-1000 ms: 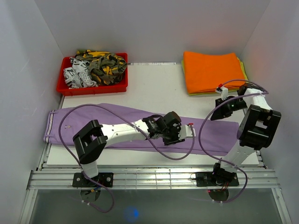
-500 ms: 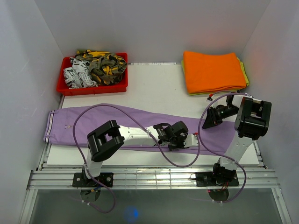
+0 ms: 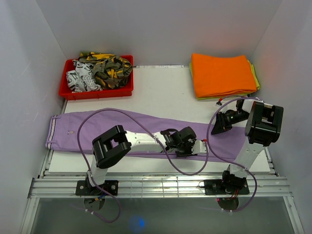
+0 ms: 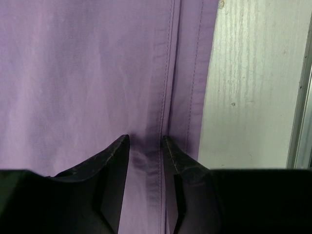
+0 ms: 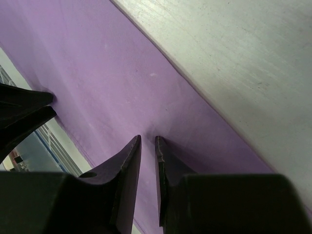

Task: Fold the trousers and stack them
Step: Fold the trousers

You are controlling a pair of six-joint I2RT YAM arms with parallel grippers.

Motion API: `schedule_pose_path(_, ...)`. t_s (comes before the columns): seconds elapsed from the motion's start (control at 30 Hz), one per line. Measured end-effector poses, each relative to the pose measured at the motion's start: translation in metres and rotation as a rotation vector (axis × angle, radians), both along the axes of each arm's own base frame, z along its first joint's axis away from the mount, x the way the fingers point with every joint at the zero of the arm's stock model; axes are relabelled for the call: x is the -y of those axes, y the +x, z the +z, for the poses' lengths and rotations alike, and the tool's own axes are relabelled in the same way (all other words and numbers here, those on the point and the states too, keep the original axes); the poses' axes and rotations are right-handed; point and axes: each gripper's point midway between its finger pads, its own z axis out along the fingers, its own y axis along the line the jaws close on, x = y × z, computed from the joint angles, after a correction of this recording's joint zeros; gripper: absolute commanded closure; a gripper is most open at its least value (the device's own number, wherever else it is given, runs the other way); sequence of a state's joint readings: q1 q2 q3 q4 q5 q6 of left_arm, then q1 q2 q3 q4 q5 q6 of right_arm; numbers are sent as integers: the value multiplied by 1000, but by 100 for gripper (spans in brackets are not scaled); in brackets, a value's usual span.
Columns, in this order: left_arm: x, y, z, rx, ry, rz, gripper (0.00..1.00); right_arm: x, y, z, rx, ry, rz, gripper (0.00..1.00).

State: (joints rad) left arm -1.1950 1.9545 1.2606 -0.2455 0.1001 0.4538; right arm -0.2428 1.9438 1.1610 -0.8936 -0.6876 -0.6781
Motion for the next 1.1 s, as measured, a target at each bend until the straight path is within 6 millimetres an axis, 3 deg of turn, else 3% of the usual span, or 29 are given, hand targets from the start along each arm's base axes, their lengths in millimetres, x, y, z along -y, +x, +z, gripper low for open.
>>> schedule_pose_path(0.13,0,-1,0,-7,-1,-6,64,-1,-1,0,-3,5,-6,75)
schedule_pose_path(0.17,0,-2,0,-10,0,-8,69,-1,-1,0,-4,7,-7,76)
schedule_pose_path(0.2,0,-3,-1,-14,2,-12,82,-1,-1,0,-4,8,-9,76)
schedule_pose_path(0.3,-1,-5,-2,-20,6,-19,100,-1,-1,0,-6,8,-14,76)
schedule_pose_path(0.6,-3,-10,4,-38,1,-38,100,-1,-1,-1,-19,4,-30,77)
schedule_pose_path(0.93,-3,-26,46,-84,-72,-83,100,-1,-3,-1,-31,1,-47,78)
schedule_pose_path(1.1,-5,-39,40,-150,-60,-108,100,-2,-5,-1,-39,-1,-48,78)
